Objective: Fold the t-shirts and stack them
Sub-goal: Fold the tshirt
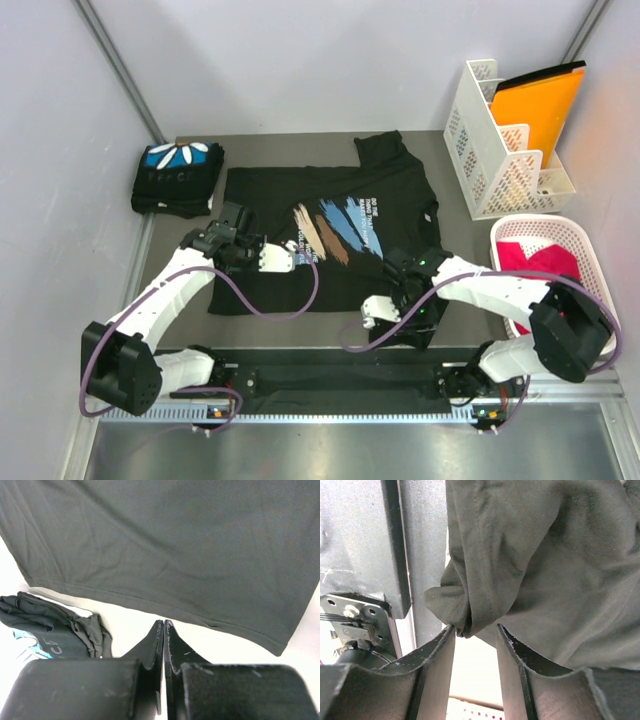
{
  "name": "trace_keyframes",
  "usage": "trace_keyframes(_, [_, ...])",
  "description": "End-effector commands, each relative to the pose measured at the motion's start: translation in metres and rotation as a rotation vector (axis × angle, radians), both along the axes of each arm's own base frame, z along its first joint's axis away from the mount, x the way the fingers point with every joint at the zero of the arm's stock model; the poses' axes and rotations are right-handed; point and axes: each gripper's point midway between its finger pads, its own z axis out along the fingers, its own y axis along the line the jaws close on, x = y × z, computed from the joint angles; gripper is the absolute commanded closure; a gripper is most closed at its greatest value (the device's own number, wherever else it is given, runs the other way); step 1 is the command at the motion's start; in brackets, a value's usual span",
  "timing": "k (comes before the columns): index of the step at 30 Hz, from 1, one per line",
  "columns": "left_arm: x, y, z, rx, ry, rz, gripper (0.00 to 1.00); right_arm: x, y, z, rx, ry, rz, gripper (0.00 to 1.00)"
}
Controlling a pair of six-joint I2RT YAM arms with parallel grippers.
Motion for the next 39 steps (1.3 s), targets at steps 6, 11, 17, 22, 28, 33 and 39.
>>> trace_keyframes(6, [0.007, -0.011, 0.007, -0.03, -0.015, -0.014, 1.0, -0.004, 0.005, 0.006, 0.08, 0.013, -0.001, 0.61])
trace_keyframes(11, [0.008, -0.014, 0.008, -0.032, -0.015, -0.016, 1.0, -0.008, 0.004, 0.002, 0.082, 0.03, -0.009, 0.6])
trace_keyframes(17, [0.01, -0.012, 0.009, -0.023, -0.024, -0.014, 1.0, -0.013, 0.002, -0.005, 0.073, 0.054, -0.021, 0.57])
trace_keyframes(22, [0.011, -0.015, 0.011, -0.034, -0.026, -0.011, 1.0, -0.009, 0.006, -0.011, 0.08, 0.044, -0.036, 0.65])
trace_keyframes(28, [0.007, -0.014, 0.01, -0.032, -0.023, -0.01, 1.0, -0.002, 0.005, -0.016, 0.072, 0.016, -0.058, 0.95])
trace_keyframes(33, [0.004, -0.014, 0.006, -0.036, -0.013, -0.008, 1.0, 0.005, 0.007, -0.006, 0.091, -0.028, -0.061, 1.0])
trace_keyframes(39, [-0.01, -0.013, 0.001, -0.044, 0.035, -0.014, 1.0, 0.026, 0.01, 0.016, 0.126, -0.159, -0.064, 1.0])
